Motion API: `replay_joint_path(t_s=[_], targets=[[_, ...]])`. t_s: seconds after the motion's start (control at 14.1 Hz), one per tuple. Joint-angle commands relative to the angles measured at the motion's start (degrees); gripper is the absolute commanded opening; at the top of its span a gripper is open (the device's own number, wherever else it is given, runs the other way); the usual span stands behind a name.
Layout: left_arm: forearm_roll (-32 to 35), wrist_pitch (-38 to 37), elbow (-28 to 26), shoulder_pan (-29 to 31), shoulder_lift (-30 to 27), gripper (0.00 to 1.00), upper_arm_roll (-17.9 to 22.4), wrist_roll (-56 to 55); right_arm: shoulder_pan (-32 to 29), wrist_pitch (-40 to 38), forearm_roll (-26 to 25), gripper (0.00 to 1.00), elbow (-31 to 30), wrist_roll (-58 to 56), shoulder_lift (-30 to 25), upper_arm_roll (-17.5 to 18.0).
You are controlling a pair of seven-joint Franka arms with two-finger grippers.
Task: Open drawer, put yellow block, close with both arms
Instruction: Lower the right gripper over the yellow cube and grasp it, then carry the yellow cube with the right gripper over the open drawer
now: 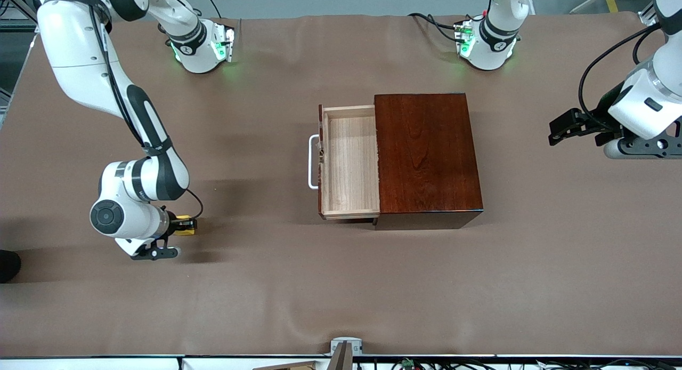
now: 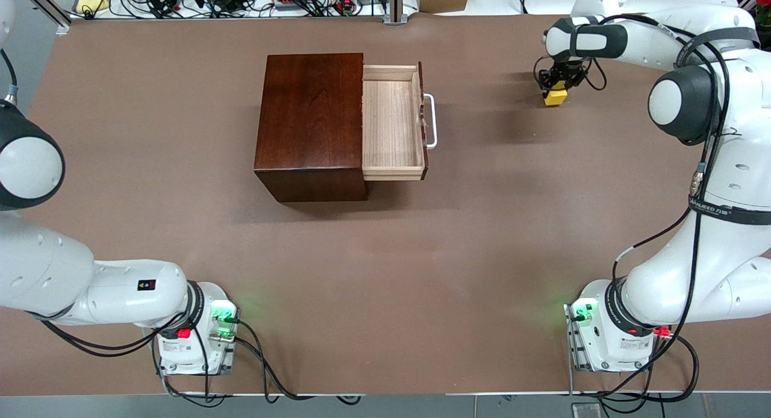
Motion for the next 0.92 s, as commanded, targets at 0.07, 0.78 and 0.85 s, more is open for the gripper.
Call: replay_joint_path(t_s=[0.07,0.78,0.85], targets=[[0.0,0.3,0.2,0.3,0.2,1.0,-0.2,-0.1,-0.4,-0.8,0.4,0.17,2.3,-8.3,-2.9,4.0],[-0.1,1.2,0.1,0.4,0.6,1.0,-0.2,-0.2,-0.2,-0.8,0.4,0.17,3.9,-16.2,-5.7,9.4],[-0.1,1.3,0.1,0.4,0.6,1.0,-0.2,-0.2,-0.2,-0.9,0.4,0.16,3.9,-16.3,-6.4,10.5]])
